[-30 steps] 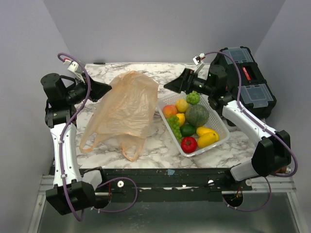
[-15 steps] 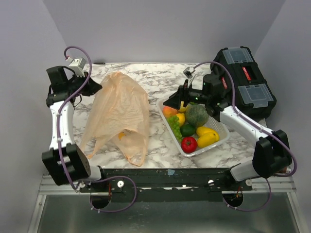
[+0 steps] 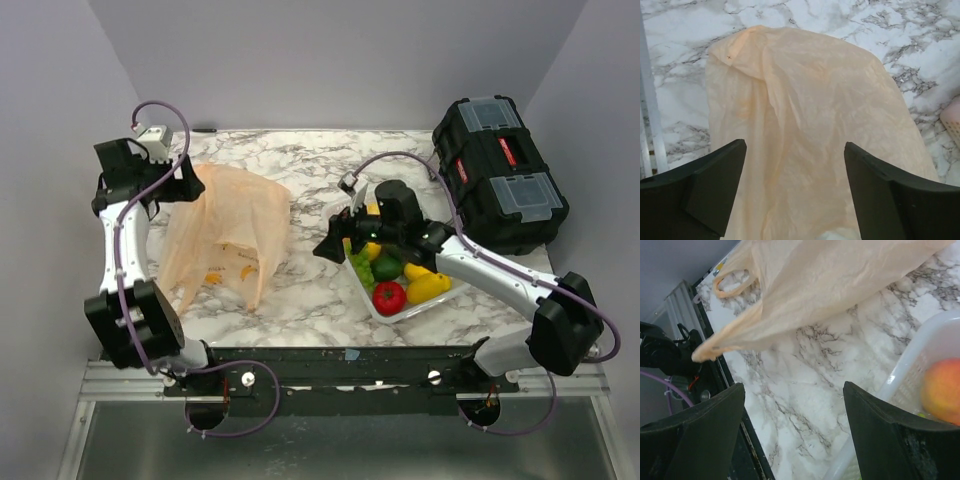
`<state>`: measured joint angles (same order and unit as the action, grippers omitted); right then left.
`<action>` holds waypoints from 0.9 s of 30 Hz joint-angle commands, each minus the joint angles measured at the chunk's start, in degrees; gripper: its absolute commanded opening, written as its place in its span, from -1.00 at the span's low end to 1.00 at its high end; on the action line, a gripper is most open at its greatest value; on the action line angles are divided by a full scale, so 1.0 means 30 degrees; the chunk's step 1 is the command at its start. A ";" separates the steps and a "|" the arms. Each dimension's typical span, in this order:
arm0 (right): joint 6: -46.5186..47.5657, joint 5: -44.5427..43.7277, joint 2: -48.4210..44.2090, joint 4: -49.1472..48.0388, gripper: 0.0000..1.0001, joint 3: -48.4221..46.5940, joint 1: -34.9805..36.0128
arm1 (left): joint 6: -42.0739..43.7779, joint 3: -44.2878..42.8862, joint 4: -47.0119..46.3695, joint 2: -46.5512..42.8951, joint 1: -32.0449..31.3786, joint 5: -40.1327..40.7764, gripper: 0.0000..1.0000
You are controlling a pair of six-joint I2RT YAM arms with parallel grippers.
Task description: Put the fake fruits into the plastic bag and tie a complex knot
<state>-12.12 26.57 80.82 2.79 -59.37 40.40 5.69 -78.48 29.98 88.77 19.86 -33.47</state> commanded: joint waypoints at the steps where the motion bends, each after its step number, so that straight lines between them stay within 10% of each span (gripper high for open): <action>1: -0.1160 -0.2173 0.0261 -0.0554 0.66 0.0568 0.1340 | 0.2299 0.3310 -0.0665 -0.5546 0.0575 -0.1071 0.70; 13: -0.5839 -0.4394 0.5737 -0.4309 0.85 -0.2794 0.5099 | 0.4986 0.9708 0.2487 -1.1845 0.1155 0.1529 0.73; 27: -1.0529 -0.8691 0.9824 -0.1708 1.00 -0.6881 0.6811 | 0.4639 1.0353 0.2253 -1.1059 0.1594 0.0562 0.75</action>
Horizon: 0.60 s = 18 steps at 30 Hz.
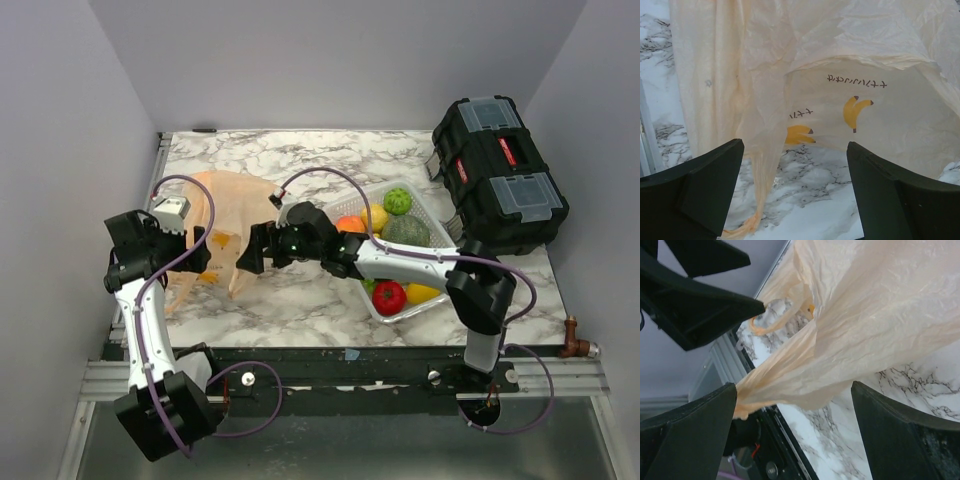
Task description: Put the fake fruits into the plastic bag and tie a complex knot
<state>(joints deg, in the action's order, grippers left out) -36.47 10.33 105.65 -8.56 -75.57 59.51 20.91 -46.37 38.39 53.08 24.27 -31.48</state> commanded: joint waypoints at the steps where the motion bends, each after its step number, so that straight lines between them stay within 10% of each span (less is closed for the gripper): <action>1: -0.2886 -0.3796 0.1955 0.2651 1.00 -0.1788 0.0466 | -0.0504 -0.0457 -0.0602 0.0880 0.0139 -0.0151 0.75; 7: -0.4226 -0.3963 0.2904 0.3036 0.85 -0.1691 0.0445 | 0.0815 -0.0140 -0.0688 0.0557 0.0135 0.1008 0.77; 15: -0.0568 -0.4284 0.1984 0.1959 -0.88 -0.1081 -0.0110 | 0.5447 0.2369 -0.1698 0.0089 0.0139 0.1669 0.85; 18: 0.0495 -0.4038 0.1252 0.1884 -0.99 -0.0791 -0.0425 | 0.5965 0.3194 -0.3017 0.0025 0.0090 0.1434 0.96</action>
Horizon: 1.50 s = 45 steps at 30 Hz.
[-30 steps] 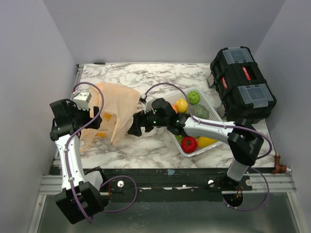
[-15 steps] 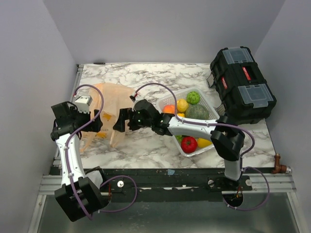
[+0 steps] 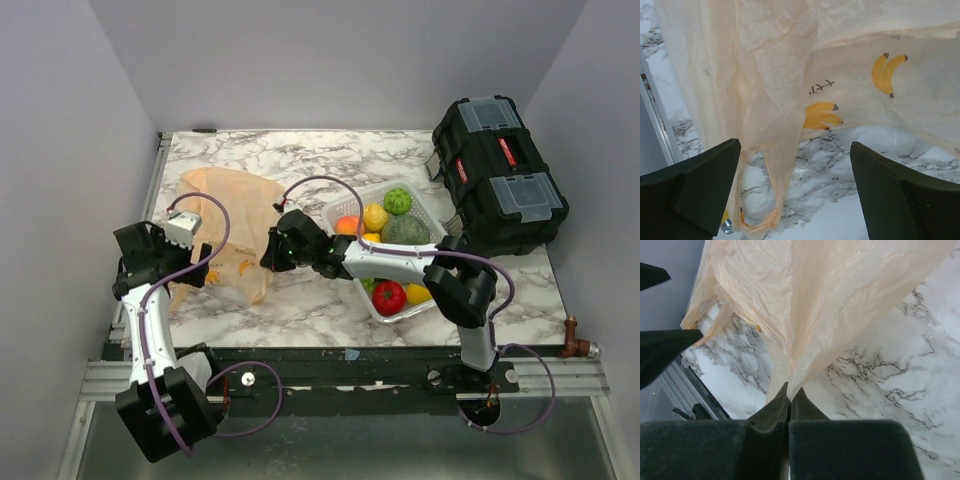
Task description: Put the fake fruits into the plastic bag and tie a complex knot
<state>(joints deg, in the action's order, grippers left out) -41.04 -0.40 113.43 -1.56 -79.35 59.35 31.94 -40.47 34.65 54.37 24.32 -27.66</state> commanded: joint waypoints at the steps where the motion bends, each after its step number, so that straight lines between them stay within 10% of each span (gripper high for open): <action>1: 0.2208 -0.0407 -0.1584 -0.0446 -0.99 0.0583 -0.0446 | 0.2272 0.1342 -0.1993 -0.0280 0.0027 -0.0014 0.97; 9: 0.3833 0.3421 -0.2920 -0.1102 -0.99 0.1626 -0.1055 | 0.0269 0.2706 -0.8250 0.2596 -0.1844 0.4398 0.97; 21: 0.5467 0.5790 -0.3538 -0.1873 -0.99 0.2523 -0.1179 | -0.1826 0.2159 -0.7776 0.1276 -0.3910 -0.1890 0.97; 28: 0.5667 0.7826 -0.4052 -0.1832 -0.99 0.2260 -0.1332 | -0.0671 0.2892 -1.0198 0.2747 -0.7312 0.5387 0.97; 35: 0.7012 0.8718 -0.6615 -0.1083 -0.99 0.4634 -0.2731 | 0.1908 0.2768 -1.1745 0.3531 -0.4290 0.8351 0.87; 38: 0.8871 0.7041 -0.7532 -0.0009 -0.99 0.5498 -0.3065 | 0.2997 0.2170 -1.0126 0.3358 -0.1900 0.6607 0.70; 45: 1.3062 0.3243 -0.8189 0.1209 -0.99 0.6968 -0.3704 | 0.6276 0.0121 -0.3777 0.2942 0.1683 0.1795 -0.42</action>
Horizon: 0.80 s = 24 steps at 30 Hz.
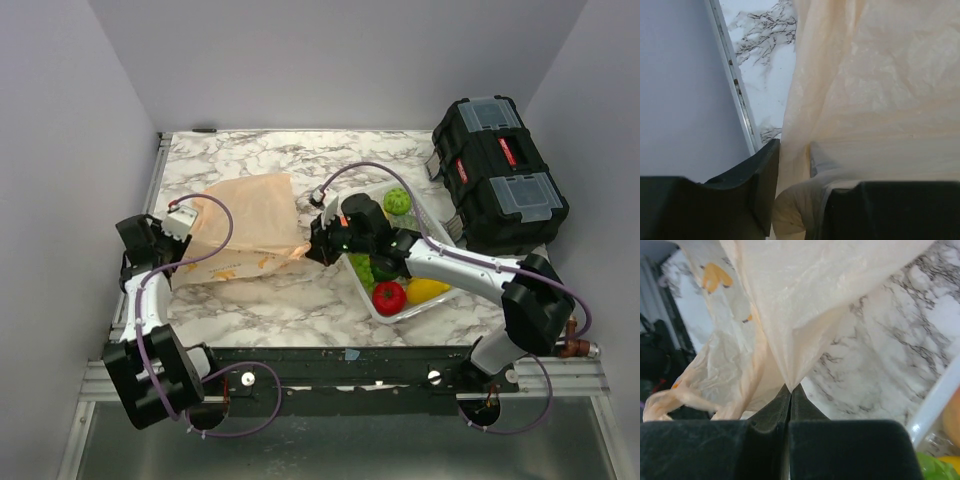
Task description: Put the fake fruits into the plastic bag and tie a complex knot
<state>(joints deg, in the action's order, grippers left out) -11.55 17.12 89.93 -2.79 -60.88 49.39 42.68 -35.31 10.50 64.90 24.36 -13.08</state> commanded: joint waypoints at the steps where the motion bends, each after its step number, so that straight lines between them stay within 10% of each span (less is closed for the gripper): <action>1: 0.3626 -0.2859 -0.0315 0.1578 -0.99 0.0866 -0.0470 | 0.3012 -0.2109 0.5414 -0.0570 0.1979 -0.3890 -0.63; 7: 0.5195 -0.0722 0.0289 0.1424 -0.99 -0.1003 -0.0496 | 0.1138 -0.3992 1.1568 -0.1625 0.1773 -0.8572 -1.00; 14: 0.6322 0.0617 0.1690 0.1770 0.44 -0.4731 -0.0147 | -0.4630 -0.5023 1.2789 -0.3030 0.0497 -0.8726 -1.00; 24: 0.6634 -0.0341 0.2071 0.2592 0.99 -0.7368 -0.0143 | -1.4040 -0.4717 1.1978 -0.5322 0.0223 -0.3268 -1.00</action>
<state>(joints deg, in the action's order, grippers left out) 7.51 17.37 96.88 1.89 -80.68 48.71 17.08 -49.17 46.74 51.66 25.45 -32.60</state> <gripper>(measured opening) 0.966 0.009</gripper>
